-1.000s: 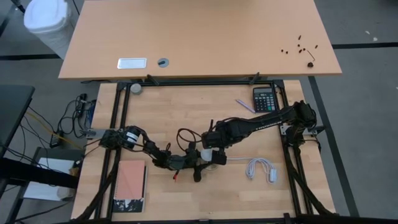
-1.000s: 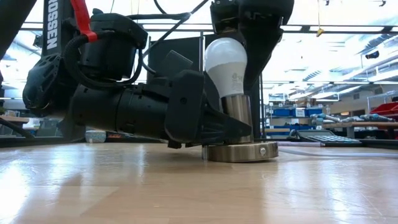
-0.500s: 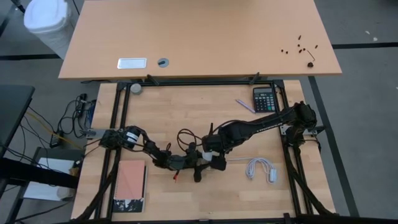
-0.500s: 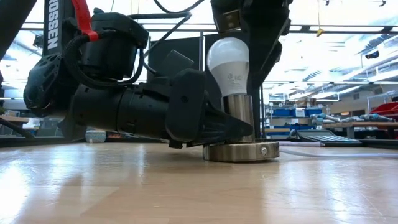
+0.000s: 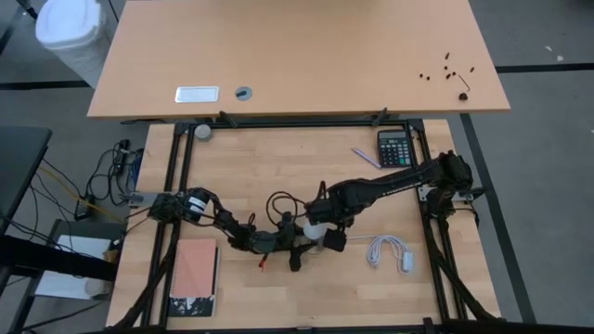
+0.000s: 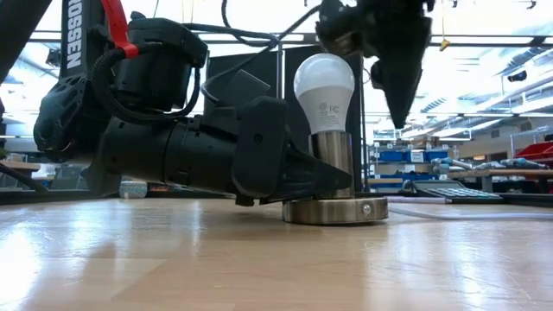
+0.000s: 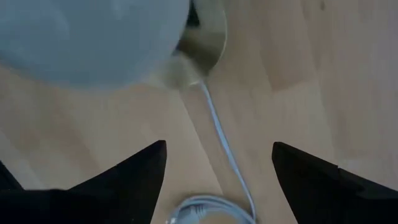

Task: Screw lightbulb
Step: Remove the lightbulb from the lamp

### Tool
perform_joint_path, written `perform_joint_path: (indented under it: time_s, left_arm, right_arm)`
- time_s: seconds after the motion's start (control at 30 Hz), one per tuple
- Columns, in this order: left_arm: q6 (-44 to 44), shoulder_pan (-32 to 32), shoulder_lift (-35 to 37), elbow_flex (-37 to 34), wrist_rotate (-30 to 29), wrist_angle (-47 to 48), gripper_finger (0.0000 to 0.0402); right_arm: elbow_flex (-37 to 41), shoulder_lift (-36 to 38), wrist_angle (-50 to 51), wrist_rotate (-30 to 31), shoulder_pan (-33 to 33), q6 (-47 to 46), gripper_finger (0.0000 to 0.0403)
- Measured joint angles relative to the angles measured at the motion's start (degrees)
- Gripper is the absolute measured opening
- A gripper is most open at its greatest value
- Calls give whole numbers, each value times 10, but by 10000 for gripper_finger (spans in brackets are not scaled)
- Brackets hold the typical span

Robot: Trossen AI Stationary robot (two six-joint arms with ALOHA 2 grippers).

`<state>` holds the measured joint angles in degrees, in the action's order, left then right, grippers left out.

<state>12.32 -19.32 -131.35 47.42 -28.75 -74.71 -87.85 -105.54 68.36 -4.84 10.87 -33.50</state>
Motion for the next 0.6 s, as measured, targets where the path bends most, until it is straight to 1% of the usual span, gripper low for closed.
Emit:
perform_joint_path:
  time_s: [0.1,0.23,0.3,0.43,0.5,0.6]
  left_arm:
    - [0,-1,0,0,-1,0,189]
    - [0,-1,0,0,-1,0,189]
    - [0,-1,0,0,-1,0,189]
    - [0,-1,0,0,-1,0,189]
    - [0,-1,0,0,-2,0,189]
    - [0,-1,0,0,-1,0,189]
  right_arm:
    - [0,0,-9,-5,16,-12,302]
    - [0,0,-93,16,46,-36,304]
    - [0,0,-130,52,63,-37,303]
    - [0,0,-153,173,92,-38,298]
    - [0,0,-152,208,100,-39,296]
    - [0,0,-151,239,102,-39,295]
